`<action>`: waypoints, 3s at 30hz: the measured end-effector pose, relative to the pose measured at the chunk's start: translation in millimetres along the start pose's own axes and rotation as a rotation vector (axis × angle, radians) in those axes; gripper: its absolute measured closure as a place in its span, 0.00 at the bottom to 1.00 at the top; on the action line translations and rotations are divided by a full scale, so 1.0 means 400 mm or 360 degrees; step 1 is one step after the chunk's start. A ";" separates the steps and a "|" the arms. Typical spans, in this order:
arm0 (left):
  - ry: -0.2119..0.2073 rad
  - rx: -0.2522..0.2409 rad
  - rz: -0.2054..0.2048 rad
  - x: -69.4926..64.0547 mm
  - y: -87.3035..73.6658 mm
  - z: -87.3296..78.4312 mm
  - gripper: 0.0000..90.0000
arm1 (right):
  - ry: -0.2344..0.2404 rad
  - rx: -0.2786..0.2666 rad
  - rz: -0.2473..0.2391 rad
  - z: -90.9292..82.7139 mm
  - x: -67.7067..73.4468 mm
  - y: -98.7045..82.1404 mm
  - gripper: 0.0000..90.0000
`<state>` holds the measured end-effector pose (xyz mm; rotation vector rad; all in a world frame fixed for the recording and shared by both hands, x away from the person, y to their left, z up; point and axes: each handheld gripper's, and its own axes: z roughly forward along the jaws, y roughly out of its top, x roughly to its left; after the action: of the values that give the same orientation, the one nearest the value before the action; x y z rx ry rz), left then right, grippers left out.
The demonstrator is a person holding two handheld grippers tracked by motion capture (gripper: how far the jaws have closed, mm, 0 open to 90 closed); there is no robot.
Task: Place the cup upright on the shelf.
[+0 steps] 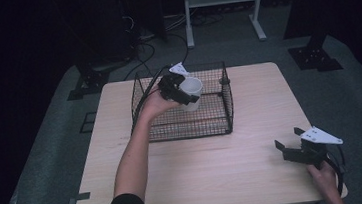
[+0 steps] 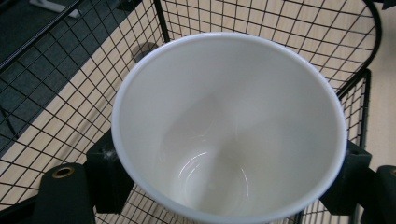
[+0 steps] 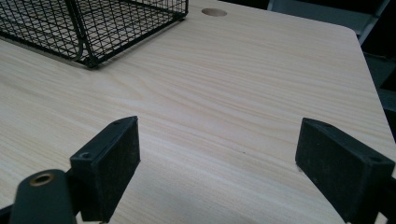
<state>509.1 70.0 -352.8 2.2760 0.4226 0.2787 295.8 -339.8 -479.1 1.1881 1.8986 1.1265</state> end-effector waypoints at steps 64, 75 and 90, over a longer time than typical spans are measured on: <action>-0.0045 0.0235 -0.0129 0.046 -0.104 0.095 0.23 | -0.0012 0.0004 0.0010 0.001 -0.001 0.000 0.15; -0.0033 0.0264 -0.0107 0.038 -0.111 0.090 0.22 | -0.0012 0.0004 0.0010 0.001 -0.001 0.000 0.15; -0.0023 0.0221 -0.0135 0.040 -0.109 0.083 0.16 | -0.0012 0.0005 0.0010 0.001 -0.001 0.000 0.15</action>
<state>525.3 81.4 -406.4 2.3866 0.5444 0.1954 296.3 -340.2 -479.1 1.1992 1.8927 1.1212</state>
